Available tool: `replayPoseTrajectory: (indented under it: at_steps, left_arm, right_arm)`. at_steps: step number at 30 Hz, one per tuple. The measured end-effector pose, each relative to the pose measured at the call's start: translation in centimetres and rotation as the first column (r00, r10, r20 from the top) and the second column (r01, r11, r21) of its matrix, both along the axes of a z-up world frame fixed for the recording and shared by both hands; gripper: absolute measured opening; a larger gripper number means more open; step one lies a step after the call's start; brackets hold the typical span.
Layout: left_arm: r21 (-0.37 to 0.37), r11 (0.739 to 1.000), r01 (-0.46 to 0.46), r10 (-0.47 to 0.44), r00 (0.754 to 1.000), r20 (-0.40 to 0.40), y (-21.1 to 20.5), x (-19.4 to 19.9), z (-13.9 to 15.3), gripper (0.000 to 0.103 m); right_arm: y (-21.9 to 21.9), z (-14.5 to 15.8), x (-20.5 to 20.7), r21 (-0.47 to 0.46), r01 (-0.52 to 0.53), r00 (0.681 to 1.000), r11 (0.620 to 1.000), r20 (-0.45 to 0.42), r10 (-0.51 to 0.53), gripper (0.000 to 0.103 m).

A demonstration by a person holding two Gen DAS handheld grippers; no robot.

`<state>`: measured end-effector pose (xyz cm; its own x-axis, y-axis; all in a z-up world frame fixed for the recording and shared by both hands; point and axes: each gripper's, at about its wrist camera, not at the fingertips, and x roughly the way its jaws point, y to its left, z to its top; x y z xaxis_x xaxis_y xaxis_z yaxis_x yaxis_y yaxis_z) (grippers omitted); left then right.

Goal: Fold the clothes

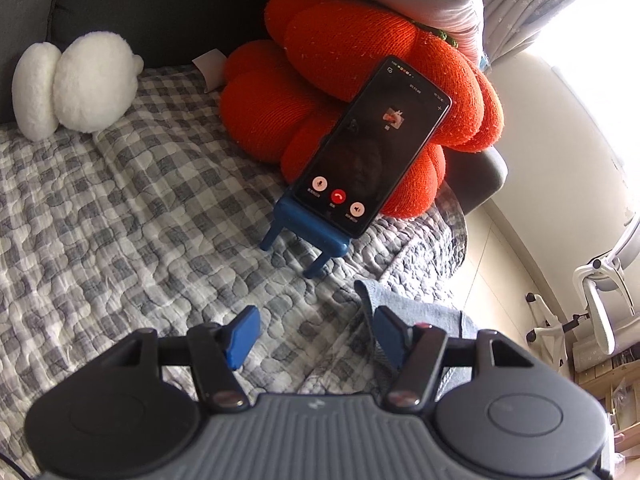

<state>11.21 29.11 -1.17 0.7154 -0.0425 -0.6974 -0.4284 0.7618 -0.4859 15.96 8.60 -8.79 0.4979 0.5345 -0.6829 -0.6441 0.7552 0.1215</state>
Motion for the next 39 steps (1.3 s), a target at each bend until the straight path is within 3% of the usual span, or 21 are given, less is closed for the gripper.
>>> replayPoseTrajectory:
  at_steps: [6,7,10,14,20,27,29,30,31,39]
  left_arm:
    - [-0.008,1.0,0.002,-0.002,1.0,-0.005,0.1,0.0,-0.2,0.064]
    - [-0.01,1.0,0.003,-0.003,1.0,-0.006,0.1,0.0,-0.2,0.064]
    - [-0.027,1.0,0.005,-0.005,1.0,-0.005,0.2,0.0,-0.4,0.064]
    - [-0.064,0.998,0.014,-0.013,1.0,0.005,0.4,0.0,-0.6,0.064]
    - [-0.079,0.997,0.013,-0.013,1.0,0.011,0.3,0.0,-0.6,0.064]
    - [-0.083,0.997,0.007,-0.006,1.0,0.015,0.4,-0.1,-0.6,0.064]
    - [-0.083,0.997,0.007,-0.006,1.0,0.015,0.3,-0.1,-0.5,0.064]
    - [-0.082,0.997,0.008,-0.007,1.0,0.014,0.3,-0.1,-0.6,0.064]
    - [-0.081,0.997,0.009,-0.008,1.0,0.013,0.3,-0.1,-0.6,0.064]
    - [-0.092,0.996,0.01,-0.009,1.0,0.017,0.2,0.1,-0.6,0.064]
  right_arm:
    - [-0.3,-0.6,0.3,-0.029,0.03,0.999,0.999,0.029,-0.03,0.038]
    - [-0.3,-0.6,0.3,-0.034,0.036,0.999,0.999,0.033,-0.035,0.035]
    - [-0.4,-0.9,0.4,-0.048,0.051,0.998,0.998,0.048,-0.049,0.013]
    - [-0.6,-1.0,0.6,-0.046,0.072,0.996,0.996,0.051,-0.07,0.005]
    - [-1.8,0.1,1.4,0.168,0.074,0.993,0.983,-0.105,-0.057,0.004]
    - [-2.9,0.0,2.4,0.414,0.099,0.953,0.905,-0.302,0.034,0.004]
    - [-2.4,-0.4,2.4,0.399,0.104,0.945,0.911,-0.326,0.035,0.006]
    - [-2.0,-0.5,2.3,0.361,0.103,0.949,0.927,-0.315,0.017,0.014]
    - [-1.6,-0.5,2.1,0.323,0.104,0.954,0.941,-0.298,-0.003,0.016]
    - [-1.5,-1.0,1.5,0.275,0.149,0.96,0.95,-0.27,-0.073,0.016]
